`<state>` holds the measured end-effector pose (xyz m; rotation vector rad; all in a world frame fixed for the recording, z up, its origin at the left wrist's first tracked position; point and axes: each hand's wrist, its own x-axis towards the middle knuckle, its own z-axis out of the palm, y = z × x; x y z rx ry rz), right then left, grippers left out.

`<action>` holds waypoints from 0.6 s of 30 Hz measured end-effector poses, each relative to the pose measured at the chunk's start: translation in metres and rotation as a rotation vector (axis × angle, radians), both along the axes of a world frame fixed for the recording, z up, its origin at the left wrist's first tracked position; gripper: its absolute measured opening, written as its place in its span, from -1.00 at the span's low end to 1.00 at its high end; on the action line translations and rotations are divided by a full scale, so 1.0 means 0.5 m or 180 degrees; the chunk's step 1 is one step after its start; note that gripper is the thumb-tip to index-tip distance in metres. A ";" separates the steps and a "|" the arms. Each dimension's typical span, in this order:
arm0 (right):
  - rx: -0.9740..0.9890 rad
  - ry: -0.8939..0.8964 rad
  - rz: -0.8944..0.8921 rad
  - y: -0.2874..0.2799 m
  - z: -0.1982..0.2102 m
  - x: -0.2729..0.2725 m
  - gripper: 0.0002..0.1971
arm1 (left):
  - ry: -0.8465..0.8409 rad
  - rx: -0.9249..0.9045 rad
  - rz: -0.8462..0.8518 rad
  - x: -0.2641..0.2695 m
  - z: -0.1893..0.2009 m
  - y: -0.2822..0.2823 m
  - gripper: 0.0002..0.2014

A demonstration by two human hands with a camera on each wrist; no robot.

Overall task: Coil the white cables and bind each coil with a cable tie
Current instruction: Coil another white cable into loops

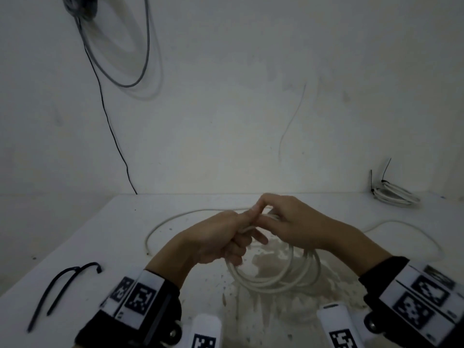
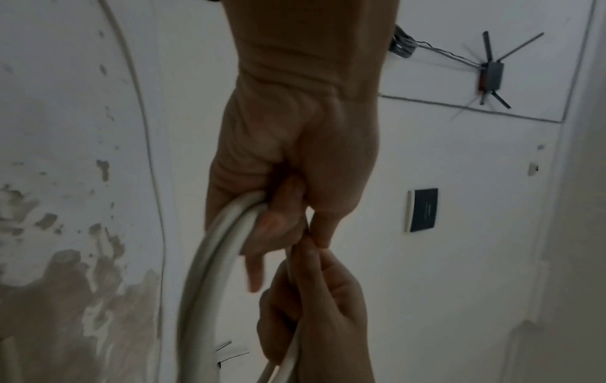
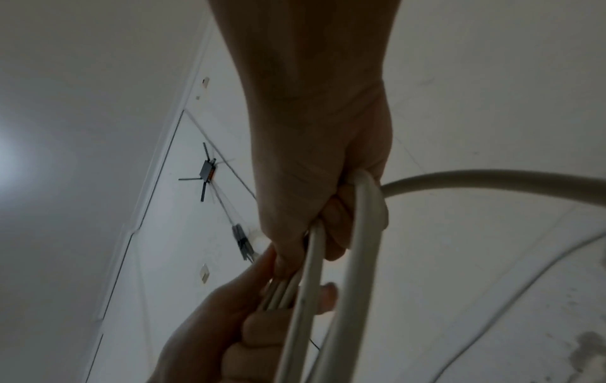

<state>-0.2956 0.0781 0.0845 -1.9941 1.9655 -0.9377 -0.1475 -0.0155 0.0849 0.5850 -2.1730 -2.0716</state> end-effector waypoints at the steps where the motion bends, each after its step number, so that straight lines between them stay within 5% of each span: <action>1: 0.0003 -0.0309 -0.0007 0.000 0.003 -0.001 -0.78 | 0.0099 -0.0108 0.0080 -0.002 0.005 0.000 -0.53; 7: 0.0345 -0.1722 0.0074 0.025 0.012 -0.025 -0.52 | 0.1154 0.1116 0.1043 0.016 0.031 -0.058 -0.59; 13: 0.0566 -0.1612 -0.0478 0.029 -0.042 -0.048 -0.76 | 0.2613 0.1788 0.1983 0.050 0.034 -0.114 -0.58; 18: 0.0163 -0.0648 -0.0637 0.017 -0.079 -0.024 -0.74 | 0.2969 0.1410 0.2232 0.065 0.031 -0.124 -0.61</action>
